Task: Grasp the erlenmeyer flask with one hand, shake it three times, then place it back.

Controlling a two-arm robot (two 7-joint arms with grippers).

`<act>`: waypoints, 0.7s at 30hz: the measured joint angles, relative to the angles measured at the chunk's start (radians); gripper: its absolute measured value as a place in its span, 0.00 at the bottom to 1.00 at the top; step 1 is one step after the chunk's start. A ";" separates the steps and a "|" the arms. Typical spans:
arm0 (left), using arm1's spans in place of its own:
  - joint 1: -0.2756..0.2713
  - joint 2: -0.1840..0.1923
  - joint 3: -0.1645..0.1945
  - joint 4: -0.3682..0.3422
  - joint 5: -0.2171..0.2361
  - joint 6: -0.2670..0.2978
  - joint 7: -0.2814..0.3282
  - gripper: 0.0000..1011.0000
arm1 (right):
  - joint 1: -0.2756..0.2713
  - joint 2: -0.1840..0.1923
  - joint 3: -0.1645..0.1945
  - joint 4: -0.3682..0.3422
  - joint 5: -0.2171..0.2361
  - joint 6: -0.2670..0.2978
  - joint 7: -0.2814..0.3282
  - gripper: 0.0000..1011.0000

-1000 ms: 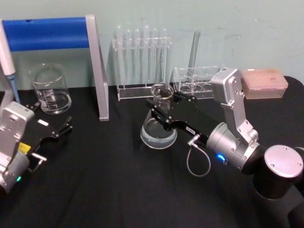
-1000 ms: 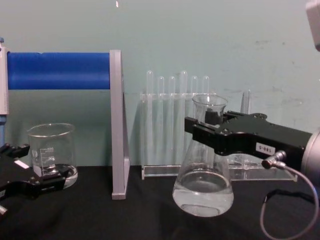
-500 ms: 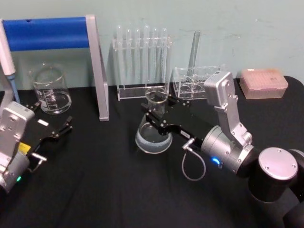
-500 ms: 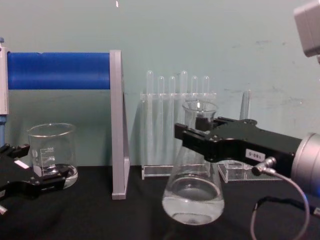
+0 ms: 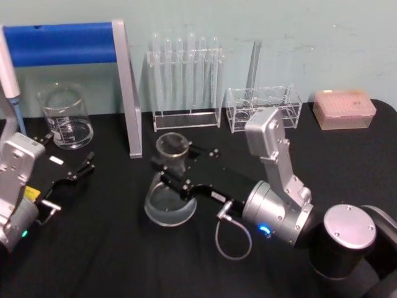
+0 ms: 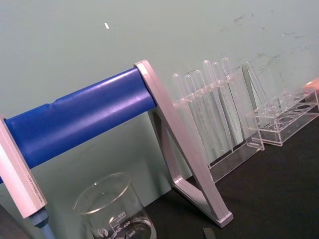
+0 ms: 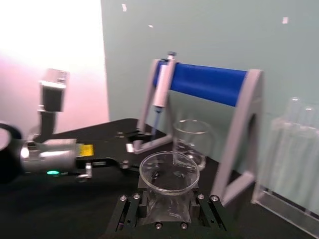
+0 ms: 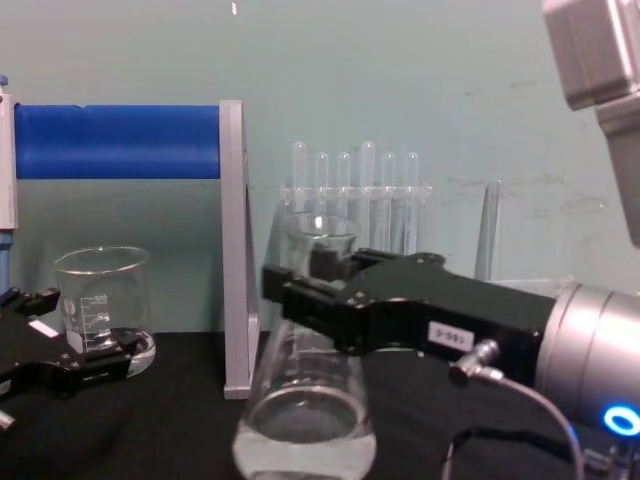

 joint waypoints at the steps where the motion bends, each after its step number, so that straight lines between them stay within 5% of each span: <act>1: 0.000 0.000 0.000 0.000 0.000 0.000 0.000 0.99 | -0.001 0.001 -0.004 -0.003 0.003 0.001 0.003 0.45; 11: 0.000 0.000 0.000 0.000 0.000 0.000 0.000 0.99 | -0.005 0.016 -0.052 -0.026 0.030 0.005 0.032 0.45; 21: 0.000 0.000 0.000 0.000 0.000 0.000 0.000 0.99 | 0.008 0.016 -0.047 -0.008 0.030 -0.002 -0.003 0.45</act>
